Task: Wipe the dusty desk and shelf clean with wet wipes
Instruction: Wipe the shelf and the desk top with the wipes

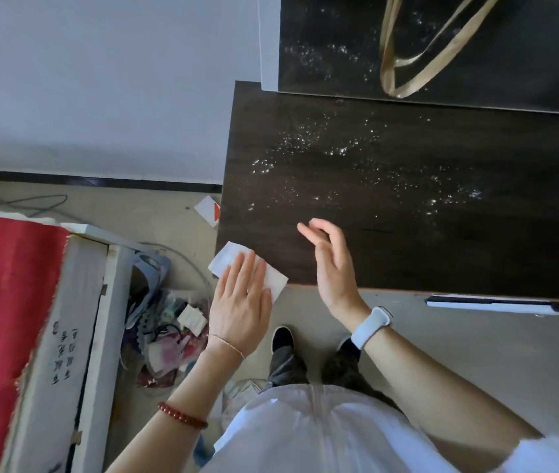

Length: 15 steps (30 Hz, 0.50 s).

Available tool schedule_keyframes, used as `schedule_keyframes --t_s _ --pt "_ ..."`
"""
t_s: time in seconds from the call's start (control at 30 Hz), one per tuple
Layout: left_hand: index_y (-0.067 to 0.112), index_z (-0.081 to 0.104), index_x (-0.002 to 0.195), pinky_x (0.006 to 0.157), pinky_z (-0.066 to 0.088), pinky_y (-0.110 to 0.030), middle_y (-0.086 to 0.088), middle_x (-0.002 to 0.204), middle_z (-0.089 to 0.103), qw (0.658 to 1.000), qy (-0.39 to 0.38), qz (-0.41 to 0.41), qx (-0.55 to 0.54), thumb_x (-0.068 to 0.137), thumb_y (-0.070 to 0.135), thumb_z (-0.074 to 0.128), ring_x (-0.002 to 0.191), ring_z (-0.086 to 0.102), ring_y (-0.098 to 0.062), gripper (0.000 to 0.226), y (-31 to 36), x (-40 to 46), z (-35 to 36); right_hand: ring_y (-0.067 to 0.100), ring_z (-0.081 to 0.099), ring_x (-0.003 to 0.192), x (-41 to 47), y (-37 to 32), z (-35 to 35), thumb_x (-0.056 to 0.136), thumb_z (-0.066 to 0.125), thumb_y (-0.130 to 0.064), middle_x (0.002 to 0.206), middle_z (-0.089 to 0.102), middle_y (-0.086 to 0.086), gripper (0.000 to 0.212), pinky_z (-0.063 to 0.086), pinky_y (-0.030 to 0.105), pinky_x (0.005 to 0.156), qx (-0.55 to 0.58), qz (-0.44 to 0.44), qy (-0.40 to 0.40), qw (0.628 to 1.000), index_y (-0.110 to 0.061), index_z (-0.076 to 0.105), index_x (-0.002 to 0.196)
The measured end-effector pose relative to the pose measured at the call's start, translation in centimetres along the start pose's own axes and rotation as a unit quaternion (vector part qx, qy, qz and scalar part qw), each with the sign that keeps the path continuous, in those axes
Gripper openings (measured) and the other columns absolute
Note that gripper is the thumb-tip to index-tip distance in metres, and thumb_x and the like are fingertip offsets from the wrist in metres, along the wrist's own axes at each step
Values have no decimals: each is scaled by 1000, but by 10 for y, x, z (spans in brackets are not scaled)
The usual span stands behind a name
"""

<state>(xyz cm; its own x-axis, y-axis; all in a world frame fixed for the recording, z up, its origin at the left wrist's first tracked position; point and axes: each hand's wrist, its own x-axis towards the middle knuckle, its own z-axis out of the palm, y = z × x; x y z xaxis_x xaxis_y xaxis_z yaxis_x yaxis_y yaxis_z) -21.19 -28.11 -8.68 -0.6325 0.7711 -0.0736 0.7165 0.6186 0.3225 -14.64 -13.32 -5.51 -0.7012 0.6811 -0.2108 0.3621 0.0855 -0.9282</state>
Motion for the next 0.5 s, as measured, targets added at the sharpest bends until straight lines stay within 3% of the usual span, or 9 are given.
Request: schedule_keyframes --t_s 0.03,0.07,0.1,0.13,0.17,0.23,0.37,0.5 --pt "3 36 134 110 19 -40 -21 140 40 999 -24 -12 22 90 27 27 131 36 -35 50 -2 2 3 -4 54 66 -3 5 -14 96 32 -3 122 55 -16 30 43 11 68 -21 -8 28 999 -11 45 122" --pt "4 31 137 112 13 -38 -21 144 34 998 -36 -34 35 91 31 24 134 31 -35 54 -3 5 5 -4 53 60 -7 13 -28 96 32 -1 127 54 -7 32 43 11 64 -46 -11 53 997 -10 45 124" --pt "5 25 139 114 9 -37 -21 147 27 996 -40 -63 40 90 36 19 137 24 -34 58 -4 9 4 -5 59 76 -12 23 -43 94 33 1 131 51 -1 35 45 12 73 -81 -14 76 994 -8 45 125" --pt "7 20 141 115 4 -38 -20 150 19 994 -42 -99 36 89 41 14 140 16 -32 63 -3 15 4 5 59 105 -16 34 -58 93 34 3 135 49 5 37 42 19 93 -131 -16 97 986 -6 46 127" --pt "9 16 143 115 2 -39 -20 152 12 990 -42 -136 26 87 45 9 141 9 -32 67 -2 22 3 20 46 126 -21 46 -70 91 35 3 138 45 12 39 32 32 108 -197 -22 113 974 -4 47 127" --pt "14 15 143 114 2 -44 -22 152 7 985 -33 -171 11 85 49 8 141 3 -36 69 8 33 3 34 28 136 -28 70 -94 87 39 1 142 38 22 42 17 46 112 -315 -15 123 941 -1 45 129" --pt "21 22 142 113 9 -47 -23 150 15 995 -72 -52 42 88 48 13 139 11 -40 61 45 45 16 37 22 137 -43 94 -136 88 45 -1 146 30 23 46 15 51 110 -405 29 120 906 -2 41 133" --pt "27 34 135 109 26 -48 -20 143 37 988 -88 92 83 90 43 22 132 33 -39 49 96 54 34 33 24 137 -45 104 -171 88 35 -8 145 34 19 45 13 46 111 -392 33 123 911 -2 44 132"
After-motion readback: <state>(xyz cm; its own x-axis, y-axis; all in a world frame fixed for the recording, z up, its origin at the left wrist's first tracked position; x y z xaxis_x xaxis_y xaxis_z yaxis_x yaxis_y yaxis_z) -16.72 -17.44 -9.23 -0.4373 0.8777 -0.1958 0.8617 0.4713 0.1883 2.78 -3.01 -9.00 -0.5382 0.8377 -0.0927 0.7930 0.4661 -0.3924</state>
